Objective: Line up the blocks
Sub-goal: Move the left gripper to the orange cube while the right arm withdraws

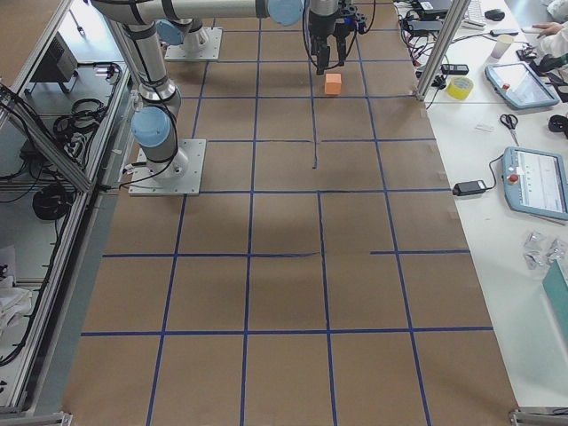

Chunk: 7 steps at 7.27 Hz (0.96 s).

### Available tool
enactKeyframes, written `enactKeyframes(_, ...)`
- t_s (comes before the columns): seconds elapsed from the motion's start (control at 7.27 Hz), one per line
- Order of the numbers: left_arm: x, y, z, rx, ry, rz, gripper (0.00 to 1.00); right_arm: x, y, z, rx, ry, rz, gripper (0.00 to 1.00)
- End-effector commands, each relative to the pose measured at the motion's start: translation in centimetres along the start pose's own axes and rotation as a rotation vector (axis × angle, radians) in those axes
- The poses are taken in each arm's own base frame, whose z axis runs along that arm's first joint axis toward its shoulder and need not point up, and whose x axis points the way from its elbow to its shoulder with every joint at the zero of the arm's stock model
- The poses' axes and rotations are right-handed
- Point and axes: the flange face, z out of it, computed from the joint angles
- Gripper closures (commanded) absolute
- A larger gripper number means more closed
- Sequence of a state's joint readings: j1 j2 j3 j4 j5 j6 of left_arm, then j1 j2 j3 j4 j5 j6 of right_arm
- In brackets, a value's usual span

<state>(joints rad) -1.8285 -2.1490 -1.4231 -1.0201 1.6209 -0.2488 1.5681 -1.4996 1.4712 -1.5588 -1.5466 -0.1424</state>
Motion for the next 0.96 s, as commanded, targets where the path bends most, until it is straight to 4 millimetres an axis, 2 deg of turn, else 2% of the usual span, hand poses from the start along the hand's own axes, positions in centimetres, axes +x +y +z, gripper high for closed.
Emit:
enactKeyframes(0.0, 2.8, 0.7, 2.9, -0.009, 0.01, 0.017, 0.0, 0.0, 0.3, 0.3, 0.02, 0.008, 0.01, 0.0)
enactKeyframes(0.14, 4.1, 1.4, 4.3, -0.029, 0.004, 0.02, 0.0, -0.3, 0.6, -0.1, 0.026, -0.003, 0.007, 0.0)
enactKeyframes(0.41, 4.0, 1.5, 5.7, -0.046, -0.009, 0.035, 0.0, -0.5, 1.6, -1.3, 0.039, -0.007, 0.007, 0.0)
enactKeyframes(0.69, 4.1, 1.4, 7.1, -0.051, -0.012, 0.04, 0.0, -0.2, 2.5, -0.2, -0.057, 0.024, 0.074, 0.0)
enactKeyframes(0.83, 4.2, 1.3, 7.5, -0.045, -0.013, 0.039, 0.02, -0.2, 2.6, -0.4, -0.055, 0.026, 0.129, 0.0)
